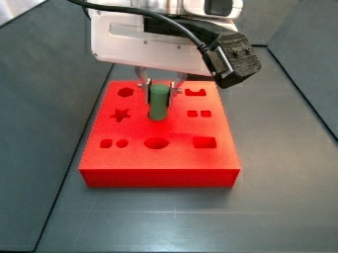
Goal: Pick up the round object. Move up. Move to above the board. Insert the round object.
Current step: Insert the round object.
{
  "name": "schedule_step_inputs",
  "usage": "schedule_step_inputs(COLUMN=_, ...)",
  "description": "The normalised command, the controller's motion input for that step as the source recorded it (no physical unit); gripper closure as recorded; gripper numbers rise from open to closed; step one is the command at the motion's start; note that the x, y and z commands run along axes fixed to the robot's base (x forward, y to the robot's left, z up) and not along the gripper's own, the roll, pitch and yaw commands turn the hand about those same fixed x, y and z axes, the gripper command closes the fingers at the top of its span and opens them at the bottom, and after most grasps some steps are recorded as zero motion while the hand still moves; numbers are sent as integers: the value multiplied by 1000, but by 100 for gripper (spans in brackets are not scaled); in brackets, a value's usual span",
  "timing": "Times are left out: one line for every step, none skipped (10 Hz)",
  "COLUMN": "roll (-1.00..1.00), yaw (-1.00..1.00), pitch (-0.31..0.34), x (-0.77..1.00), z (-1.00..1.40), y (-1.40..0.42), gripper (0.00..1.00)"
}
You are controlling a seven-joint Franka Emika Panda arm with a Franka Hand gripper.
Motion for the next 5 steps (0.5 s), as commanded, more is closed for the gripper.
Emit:
schedule_step_inputs(roll=-21, yaw=0, pitch=-157, x=0, z=-749, y=0, gripper=100)
schedule_step_inputs(roll=67, yaw=0, pitch=0, x=0, z=0, y=-11, gripper=100)
schedule_step_inputs(roll=9, yaw=0, pitch=0, x=0, z=0, y=0, gripper=100)
schedule_step_inputs(roll=0, yaw=0, pitch=-99, x=0, z=-100, y=-3, gripper=100)
schedule_step_inputs(roll=0, yaw=146, pitch=-153, x=0, z=-214, y=-229, gripper=100)
